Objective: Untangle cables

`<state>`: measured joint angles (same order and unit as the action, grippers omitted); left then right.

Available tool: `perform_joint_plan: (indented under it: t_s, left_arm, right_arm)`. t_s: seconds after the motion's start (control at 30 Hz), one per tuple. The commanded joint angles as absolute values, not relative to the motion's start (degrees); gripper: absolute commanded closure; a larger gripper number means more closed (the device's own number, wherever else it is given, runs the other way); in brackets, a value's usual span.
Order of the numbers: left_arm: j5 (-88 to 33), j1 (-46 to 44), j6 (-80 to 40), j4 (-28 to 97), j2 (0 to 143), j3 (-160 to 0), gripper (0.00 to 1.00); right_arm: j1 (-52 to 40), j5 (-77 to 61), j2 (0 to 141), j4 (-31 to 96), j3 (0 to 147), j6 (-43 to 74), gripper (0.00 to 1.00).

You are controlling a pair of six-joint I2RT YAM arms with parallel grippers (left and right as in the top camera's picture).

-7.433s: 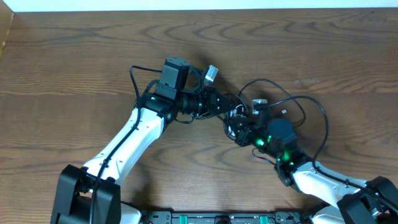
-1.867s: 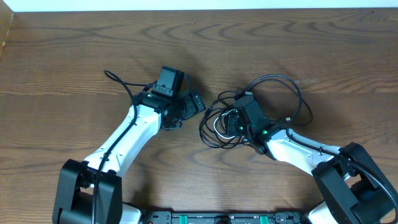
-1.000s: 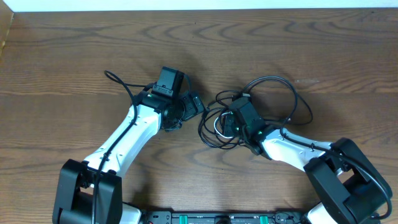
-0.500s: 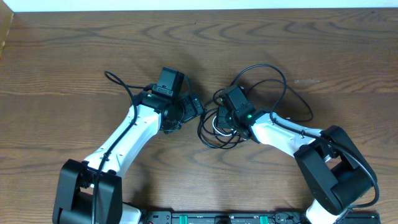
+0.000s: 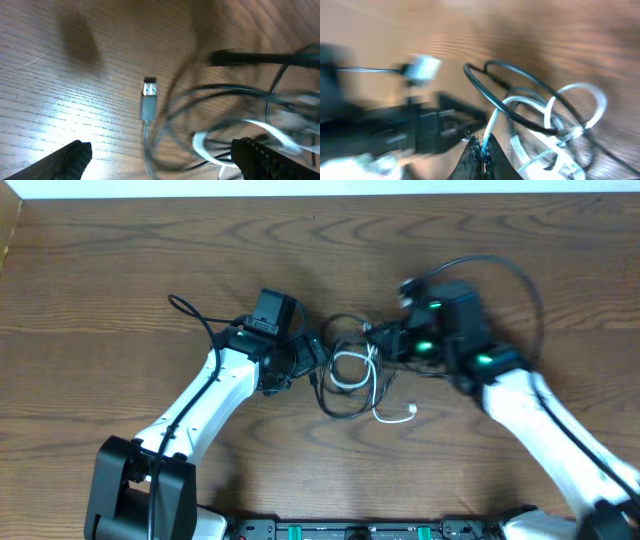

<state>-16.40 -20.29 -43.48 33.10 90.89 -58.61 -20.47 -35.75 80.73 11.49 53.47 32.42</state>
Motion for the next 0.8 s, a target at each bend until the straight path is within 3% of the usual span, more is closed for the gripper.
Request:
perform_joint_plan:
  t_s: [0.0, 0.2, 0.3, 0.5, 0.77]
  left_arm:
    - [-16.4, -20.2, -43.7, 33.4, 91.4, -58.6, 0.04]
    - [-17.7, -20.2, -45.2, 33.1, 91.4, -58.6, 0.04]
    - [-25.0, -20.2, -44.9, 30.3, 91.4, -58.6, 0.04]
    - [-40.5, -20.2, -32.0, 17.7, 91.4, -58.6, 0.04]
    - [-41.3, -21.4, -21.4, 15.4, 91.4, -58.6, 0.05]
  right_arm:
    - [-15.9, -51.8, 76.2, 11.6, 53.7, 31.2, 0.99]
    - [-10.3, -56.5, 73.6, 11.5, 53.7, 31.2, 0.99]
    - [-10.3, -55.5, 74.3, 12.4, 53.6, 31.2, 0.99]
    - [-10.5, -55.0, 76.1, 17.7, 53.6, 31.2, 0.99]
    - [-10.5, -58.1, 76.2, 18.9, 53.6, 34.6, 0.99]
